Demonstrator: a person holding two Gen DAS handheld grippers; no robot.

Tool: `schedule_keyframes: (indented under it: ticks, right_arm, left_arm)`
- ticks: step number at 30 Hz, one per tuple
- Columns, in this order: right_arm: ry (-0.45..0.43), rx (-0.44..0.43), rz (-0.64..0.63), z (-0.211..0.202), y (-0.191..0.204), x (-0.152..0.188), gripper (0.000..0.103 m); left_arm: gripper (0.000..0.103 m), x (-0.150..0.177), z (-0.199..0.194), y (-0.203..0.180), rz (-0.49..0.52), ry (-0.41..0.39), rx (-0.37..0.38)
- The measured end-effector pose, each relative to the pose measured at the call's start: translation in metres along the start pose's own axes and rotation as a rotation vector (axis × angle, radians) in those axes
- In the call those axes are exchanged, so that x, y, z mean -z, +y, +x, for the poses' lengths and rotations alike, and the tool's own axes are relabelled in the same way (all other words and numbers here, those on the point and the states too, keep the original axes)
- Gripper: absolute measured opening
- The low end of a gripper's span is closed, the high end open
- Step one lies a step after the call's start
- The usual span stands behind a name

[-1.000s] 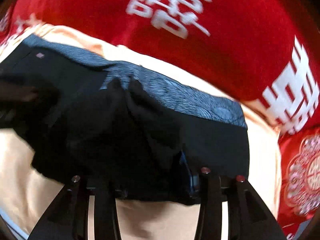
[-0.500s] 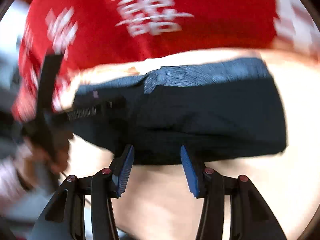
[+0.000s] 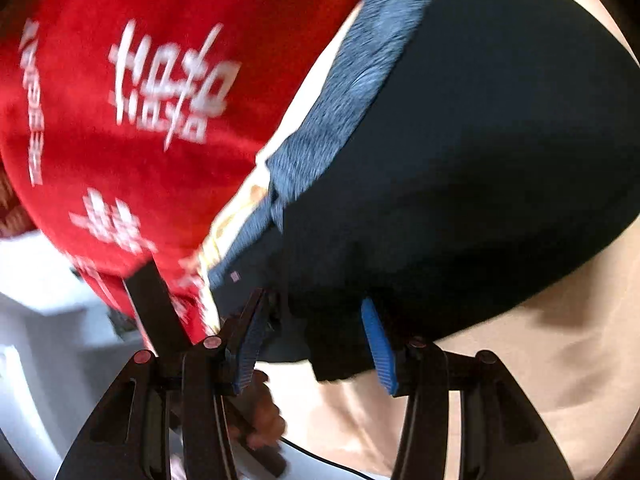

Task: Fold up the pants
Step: 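Fold the lifted leg end over the trousers with the right gripper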

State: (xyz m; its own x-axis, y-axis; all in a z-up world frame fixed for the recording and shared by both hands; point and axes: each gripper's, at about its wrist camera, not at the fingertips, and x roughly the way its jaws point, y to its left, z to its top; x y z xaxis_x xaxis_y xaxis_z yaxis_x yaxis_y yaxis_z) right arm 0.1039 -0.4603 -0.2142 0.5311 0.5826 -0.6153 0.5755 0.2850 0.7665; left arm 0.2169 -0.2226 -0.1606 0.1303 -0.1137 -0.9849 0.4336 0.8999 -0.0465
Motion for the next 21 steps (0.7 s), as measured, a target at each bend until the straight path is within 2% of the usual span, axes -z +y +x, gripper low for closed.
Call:
schedule_keyframes:
  ticks: [1,2,3,6,8,11,14,15,16,17,18,19,21]
  right_arm:
    - [0.002,-0.011,0.024,0.000,-0.003,-0.003,0.026]
    - [0.013,-0.022,0.046,0.003,-0.004,-0.006,0.014]
    - [0.014,-0.019,0.048,0.002,-0.003,-0.007,0.007]
    - [0.001,0.016,-0.088,-0.007,0.020,0.001,0.007]
    - [0.021,0.078,-0.180,-0.012,0.028,0.017,0.007]
    - [0.075,0.178,-0.200,0.000,0.013,0.031,0.007]
    - [0.107,0.188,-0.210,0.009,0.005,0.030,0.008]
    - [0.125,0.190,-0.232,0.009,0.010,0.029,0.013]
    - [0.155,0.202,-0.272,0.008,0.018,0.029,0.025]
    - [0.183,0.221,-0.322,0.006,0.027,0.031,0.032]
    - [0.198,0.232,-0.367,0.001,0.034,0.033,0.046]
    - [0.206,0.244,-0.451,-0.009,0.047,0.036,0.053]
    - [0.172,0.265,-0.562,-0.033,0.062,0.031,0.053]
  left_arm:
    - [0.088,0.000,0.000,0.001,-0.007,0.002,0.002]
    - [0.088,0.000,0.002,0.000,-0.010,0.003,0.003]
    - [0.088,0.000,0.002,0.000,-0.011,0.002,0.003]
    - [0.088,-0.001,0.002,-0.001,-0.005,-0.004,-0.003]
    - [0.088,-0.002,-0.001,0.001,-0.014,-0.004,0.002]
    - [0.088,-0.001,-0.006,0.011,-0.039,-0.003,0.004]
    - [0.088,-0.001,-0.014,0.019,-0.059,0.006,0.006]
    - [0.088,-0.002,-0.021,0.022,-0.063,0.000,0.016]
    - [0.088,-0.002,-0.025,0.024,-0.061,-0.007,0.026]
    - [0.088,-0.004,-0.031,0.024,-0.056,-0.012,0.039]
    - [0.088,-0.007,-0.036,0.024,-0.048,-0.016,0.057]
    - [0.088,-0.010,-0.041,0.021,-0.039,-0.014,0.080]
    - [0.088,-0.019,-0.045,0.014,-0.025,-0.004,0.131]
